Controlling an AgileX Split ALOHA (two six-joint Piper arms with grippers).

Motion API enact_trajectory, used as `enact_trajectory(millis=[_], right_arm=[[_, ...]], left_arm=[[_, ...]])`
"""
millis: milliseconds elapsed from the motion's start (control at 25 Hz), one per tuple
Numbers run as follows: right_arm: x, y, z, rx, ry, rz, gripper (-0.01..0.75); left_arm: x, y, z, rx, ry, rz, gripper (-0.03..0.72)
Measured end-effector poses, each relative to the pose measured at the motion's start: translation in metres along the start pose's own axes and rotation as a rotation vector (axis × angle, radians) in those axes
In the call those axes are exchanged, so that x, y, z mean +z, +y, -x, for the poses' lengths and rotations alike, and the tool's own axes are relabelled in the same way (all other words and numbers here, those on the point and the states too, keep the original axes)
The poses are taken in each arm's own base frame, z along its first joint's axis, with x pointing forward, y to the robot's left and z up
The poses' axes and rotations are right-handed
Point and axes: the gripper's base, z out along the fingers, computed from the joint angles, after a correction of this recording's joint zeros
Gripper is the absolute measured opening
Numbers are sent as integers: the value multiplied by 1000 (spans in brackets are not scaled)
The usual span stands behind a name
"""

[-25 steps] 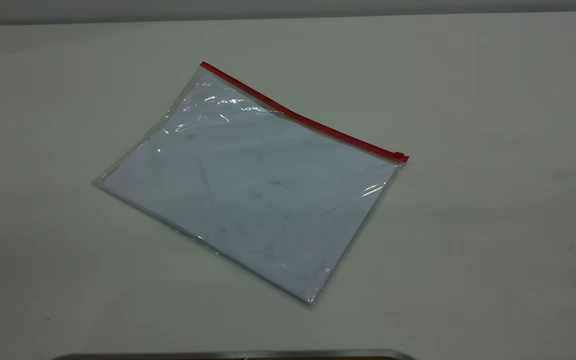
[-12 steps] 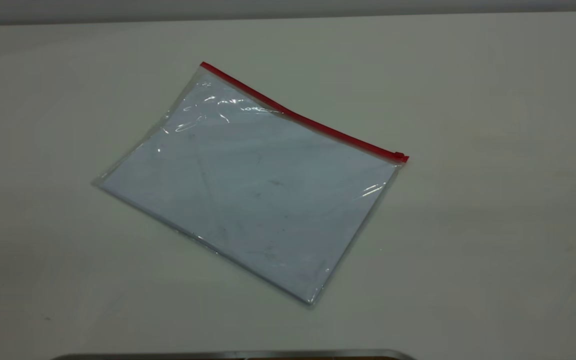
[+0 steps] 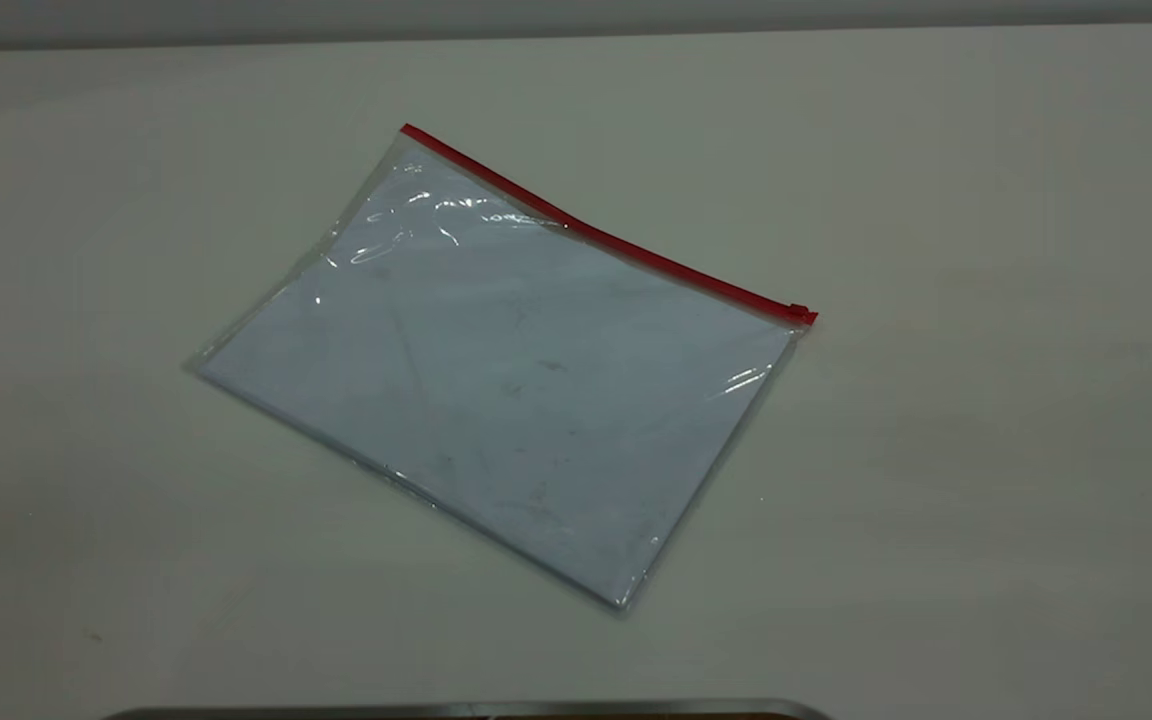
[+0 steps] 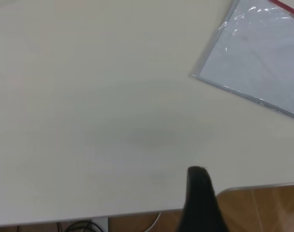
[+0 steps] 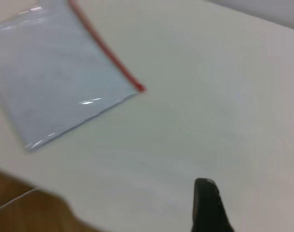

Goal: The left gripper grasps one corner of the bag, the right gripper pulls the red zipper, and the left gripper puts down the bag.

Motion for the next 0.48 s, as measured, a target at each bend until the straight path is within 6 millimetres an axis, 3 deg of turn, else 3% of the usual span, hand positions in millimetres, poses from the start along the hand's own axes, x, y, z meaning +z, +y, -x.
enact_trajectory(millis=[480], right_arm=[[1,-8,-2,175,32,-221,484]], left_arm=[[0,0,0,1,0,0,588]])
